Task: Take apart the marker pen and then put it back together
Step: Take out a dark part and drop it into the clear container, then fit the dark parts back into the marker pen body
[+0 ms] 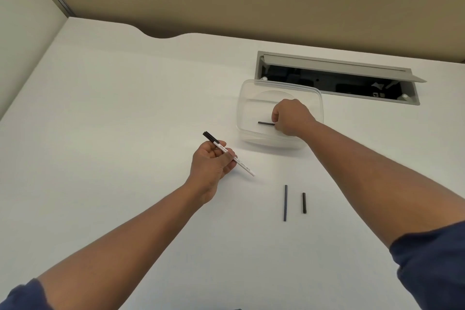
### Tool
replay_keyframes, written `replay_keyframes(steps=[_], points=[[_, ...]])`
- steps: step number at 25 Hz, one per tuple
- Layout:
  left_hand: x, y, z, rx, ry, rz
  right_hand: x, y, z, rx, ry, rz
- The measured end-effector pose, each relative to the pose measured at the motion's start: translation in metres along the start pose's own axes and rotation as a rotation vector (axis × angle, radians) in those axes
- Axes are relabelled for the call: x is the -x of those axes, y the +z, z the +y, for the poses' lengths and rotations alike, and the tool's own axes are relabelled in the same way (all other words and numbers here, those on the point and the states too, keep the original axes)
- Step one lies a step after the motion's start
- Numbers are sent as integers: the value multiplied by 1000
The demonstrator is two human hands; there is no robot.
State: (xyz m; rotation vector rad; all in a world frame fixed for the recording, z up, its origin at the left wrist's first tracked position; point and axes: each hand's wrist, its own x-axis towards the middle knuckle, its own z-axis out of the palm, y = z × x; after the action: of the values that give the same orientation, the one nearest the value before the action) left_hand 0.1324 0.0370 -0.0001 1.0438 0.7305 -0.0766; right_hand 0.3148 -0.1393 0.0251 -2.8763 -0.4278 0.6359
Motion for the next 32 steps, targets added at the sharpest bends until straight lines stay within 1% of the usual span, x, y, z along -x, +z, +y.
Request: replay_keyframes(steps=[6, 9, 12, 16, 19, 27, 30, 32], points=[[5, 0, 1, 10, 2, -12, 5, -1, 2, -20, 11, 3], [5, 0, 2, 15, 6, -15, 8, -5, 2, -72, 10, 38], [7, 2, 3, 14, 3, -7, 15, -9, 1, -162, -1, 158], [13, 6, 7, 27, 2, -9, 41, -14, -5, -248, -93, 335], [23, 8, 12, 37, 20, -21, 68, -15, -10, -324, -139, 405], [57, 10, 11, 65, 32, -36, 145, 15, -15, -592, -120, 284], [67, 8, 6, 73, 29, -30, 170, 32, -15, -749, -121, 175], [73, 7, 2, 74, 24, -31, 185, 44, -17, -812, -116, 101]])
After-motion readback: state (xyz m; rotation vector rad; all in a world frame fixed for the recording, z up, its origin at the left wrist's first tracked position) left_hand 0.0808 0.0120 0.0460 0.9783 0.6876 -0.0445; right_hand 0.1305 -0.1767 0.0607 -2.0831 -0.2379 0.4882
